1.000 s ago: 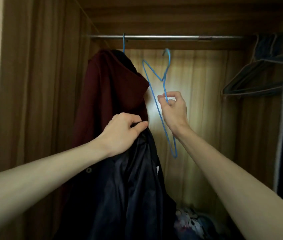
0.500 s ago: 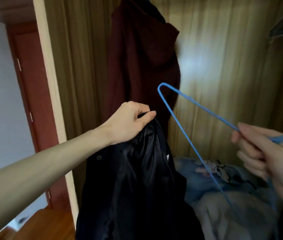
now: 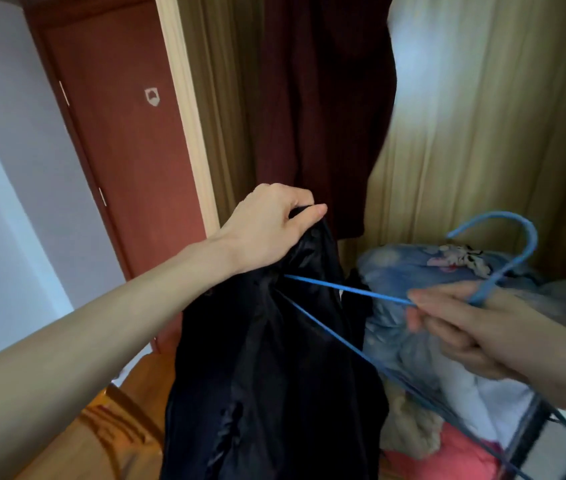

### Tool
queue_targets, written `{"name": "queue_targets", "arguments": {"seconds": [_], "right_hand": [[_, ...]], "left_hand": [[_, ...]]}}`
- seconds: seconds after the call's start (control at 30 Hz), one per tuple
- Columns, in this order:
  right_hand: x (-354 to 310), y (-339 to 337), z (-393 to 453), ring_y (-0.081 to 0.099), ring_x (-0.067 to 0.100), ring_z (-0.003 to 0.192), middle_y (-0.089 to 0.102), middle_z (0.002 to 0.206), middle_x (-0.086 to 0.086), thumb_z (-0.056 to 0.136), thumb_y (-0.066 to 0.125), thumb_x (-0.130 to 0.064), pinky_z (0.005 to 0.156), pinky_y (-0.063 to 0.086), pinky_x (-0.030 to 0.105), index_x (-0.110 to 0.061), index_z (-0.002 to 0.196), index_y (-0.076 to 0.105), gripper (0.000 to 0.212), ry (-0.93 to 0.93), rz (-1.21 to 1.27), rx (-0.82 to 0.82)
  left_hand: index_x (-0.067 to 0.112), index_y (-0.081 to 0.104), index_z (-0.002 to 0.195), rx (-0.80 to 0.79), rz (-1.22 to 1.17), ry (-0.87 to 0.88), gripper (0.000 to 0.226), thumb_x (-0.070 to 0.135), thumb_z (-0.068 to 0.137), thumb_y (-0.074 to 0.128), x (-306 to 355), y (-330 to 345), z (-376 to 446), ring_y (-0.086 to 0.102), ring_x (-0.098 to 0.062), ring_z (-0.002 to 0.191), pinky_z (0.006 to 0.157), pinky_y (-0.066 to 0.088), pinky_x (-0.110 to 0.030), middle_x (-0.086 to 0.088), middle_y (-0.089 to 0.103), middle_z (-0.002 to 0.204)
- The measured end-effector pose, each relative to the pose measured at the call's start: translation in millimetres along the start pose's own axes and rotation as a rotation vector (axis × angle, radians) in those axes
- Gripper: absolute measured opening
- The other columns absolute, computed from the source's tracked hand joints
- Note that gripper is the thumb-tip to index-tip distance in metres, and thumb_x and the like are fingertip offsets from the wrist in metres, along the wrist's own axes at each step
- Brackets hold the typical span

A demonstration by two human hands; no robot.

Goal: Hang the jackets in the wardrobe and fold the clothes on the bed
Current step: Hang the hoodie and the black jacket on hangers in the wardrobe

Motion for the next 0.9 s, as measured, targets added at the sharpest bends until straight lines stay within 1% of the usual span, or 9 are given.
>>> {"name": "queue_targets", "arguments": {"seconds": [0.07,0.13,0.2,0.37,0.5,0.63,0.73,0.83,0.9], "right_hand": [[-3.1,50.4,0.8,0.015,0.007,0.032,0.023,0.047,-0.001,0.104,0.05,-0.025,0.035,0.016,0.008,0.0,0.079,0.059,0.037,0.093,-0.084,-0.078],[15.0,77.6,3.4,0.018,0.005,0.03,0.026,0.045,-0.002,0.109,0.046,-0.02,0.032,0.016,0.01,-0.001,0.078,0.058,0.038,0.066,-0.062,-0.019],[20.1,93.3,1.0,0.021,0.005,0.031,0.029,0.043,-0.003,0.11,0.046,-0.02,0.032,0.017,0.015,-0.003,0.076,0.06,0.04,0.02,-0.05,0.048],[40.0,142.8,-7.8,0.025,0.007,0.035,0.034,0.044,-0.005,0.11,0.047,-0.024,0.036,0.022,0.019,-0.01,0.077,0.064,0.04,0.009,0.024,0.066],[43.6,162.5,-3.8,0.023,0.011,0.039,0.031,0.049,0.0,0.11,0.042,-0.013,0.038,0.019,0.02,-0.029,0.05,0.061,0.064,0.014,0.105,0.059],[46.4,157.7,-4.7,0.02,0.009,0.041,0.026,0.054,-0.001,0.11,0.046,-0.021,0.037,0.018,0.018,-0.012,0.078,0.063,0.038,-0.045,0.201,0.08],[36.1,155.2,-3.6,0.019,0.007,0.039,0.026,0.051,-0.005,0.111,0.046,-0.024,0.037,0.019,0.015,-0.007,0.081,0.06,0.037,-0.116,0.18,0.032],[29.8,161.4,-6.4,0.02,0.007,0.039,0.027,0.05,-0.007,0.111,0.045,-0.025,0.038,0.019,0.015,-0.007,0.08,0.06,0.038,-0.151,0.139,-0.013],[31.0,167.5,-7.5,0.019,0.009,0.04,0.026,0.051,-0.005,0.111,0.045,-0.025,0.039,0.019,0.016,-0.009,0.08,0.061,0.039,-0.161,0.134,-0.049]], "left_hand": [[0.022,0.05,0.067,0.006,0.138,0.031,0.044,0.041,0.107,0.055,12.0,2.9,-20.7,0.044,-0.015,0.05,0.057,0.038,-0.033,0.004,0.045,0.051],[0.027,0.042,0.066,0.012,0.244,0.061,0.045,0.043,0.107,0.053,19.2,7.3,-41.9,0.045,-0.019,0.051,0.058,0.044,-0.038,0.007,0.042,0.052],[0.026,0.047,0.072,0.015,0.323,0.058,0.041,0.045,0.107,0.051,21.2,11.1,-61.4,0.049,-0.026,0.055,0.059,0.049,-0.042,0.007,0.045,0.055],[0.02,0.049,0.077,0.144,0.397,-0.015,0.038,0.043,0.107,0.051,17.3,-2.5,-100.3,0.037,-0.014,0.048,0.052,0.033,-0.033,0.006,0.041,0.054],[0.023,0.051,0.08,0.111,0.407,0.019,0.034,0.046,0.105,0.051,35.8,2.4,-132.6,0.046,-0.019,0.052,0.051,0.037,-0.033,0.007,0.048,0.055],[0.034,0.067,0.105,-0.022,0.091,-0.059,0.031,0.056,0.105,0.045,6.5,-4.6,-152.1,0.067,-0.009,0.08,0.07,0.052,-0.035,0.011,0.07,0.083],[0.043,0.061,0.138,-0.067,0.073,-0.049,0.044,0.062,0.104,0.039,-8.9,-3.1,-172.5,0.06,-0.007,0.104,0.089,0.053,-0.038,0.018,0.058,0.11],[0.031,0.068,0.129,0.103,0.358,0.109,0.041,0.054,0.106,0.045,4.6,-17.0,-181.7,0.045,-0.015,0.111,0.098,0.041,-0.036,0.007,0.049,0.118],[0.027,0.066,0.114,0.078,0.375,0.152,0.033,0.05,0.108,0.043,7.7,-17.4,-179.6,0.045,-0.013,0.103,0.096,0.037,-0.035,0.01,0.051,0.11]]}}
Point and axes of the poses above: each hand's wrist, its own z-axis towards the middle knuckle, its own y-axis out of the palm, x = y × z, the point moved 9 cm from there along z, towards the middle knuckle
